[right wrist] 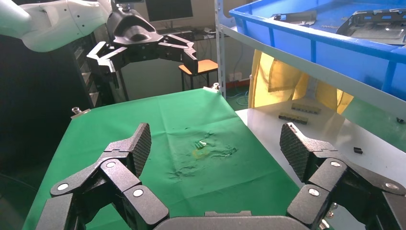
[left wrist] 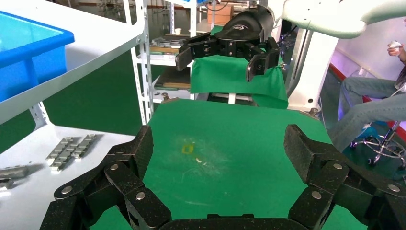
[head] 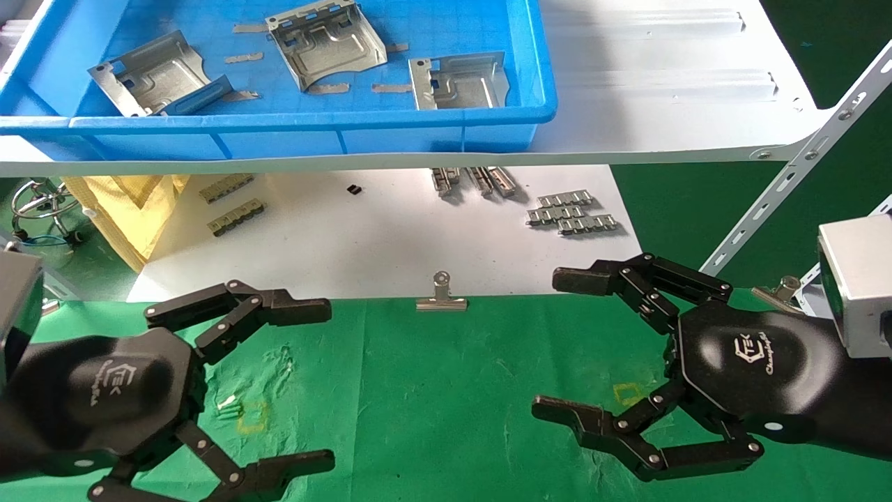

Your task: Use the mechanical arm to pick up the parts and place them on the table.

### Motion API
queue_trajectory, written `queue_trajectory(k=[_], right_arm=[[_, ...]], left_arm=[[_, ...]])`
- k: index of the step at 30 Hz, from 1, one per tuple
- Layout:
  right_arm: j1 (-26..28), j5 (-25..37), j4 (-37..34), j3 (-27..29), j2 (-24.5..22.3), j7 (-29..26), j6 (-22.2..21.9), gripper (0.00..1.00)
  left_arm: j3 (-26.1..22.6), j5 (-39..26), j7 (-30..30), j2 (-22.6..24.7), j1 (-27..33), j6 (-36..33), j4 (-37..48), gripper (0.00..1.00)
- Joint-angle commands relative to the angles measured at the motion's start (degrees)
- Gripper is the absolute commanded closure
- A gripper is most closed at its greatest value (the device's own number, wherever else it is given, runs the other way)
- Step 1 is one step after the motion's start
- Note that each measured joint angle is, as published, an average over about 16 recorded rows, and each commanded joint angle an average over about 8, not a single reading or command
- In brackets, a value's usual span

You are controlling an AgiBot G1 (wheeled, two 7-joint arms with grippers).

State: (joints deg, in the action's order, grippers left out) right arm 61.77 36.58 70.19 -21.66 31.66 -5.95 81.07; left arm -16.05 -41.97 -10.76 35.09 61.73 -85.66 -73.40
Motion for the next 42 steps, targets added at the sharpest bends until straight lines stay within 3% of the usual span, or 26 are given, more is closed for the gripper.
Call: queue_trajectory(k=[1,4,12,42], right_arm=[[0.0,0.0,0.0,0.0,0.0,0.0,0.0,0.0],[0.0,0.0,0.0,0.0,0.0,0.0,0.0,0.02],[0.0,0.0,0.0,0.0,0.0,0.0,0.0,0.98],[0.0,0.0,0.0,0.0,0.0,0.0,0.0,1.0]], left_arm=[[0.0,0.0,0.0,0.0,0.0,0.0,0.0,0.0],[0.0,0.0,0.0,0.0,0.0,0.0,0.0,0.0],[0.0,0.0,0.0,0.0,0.0,0.0,0.0,0.0],[0.0,0.0,0.0,0.0,0.0,0.0,0.0,0.0]])
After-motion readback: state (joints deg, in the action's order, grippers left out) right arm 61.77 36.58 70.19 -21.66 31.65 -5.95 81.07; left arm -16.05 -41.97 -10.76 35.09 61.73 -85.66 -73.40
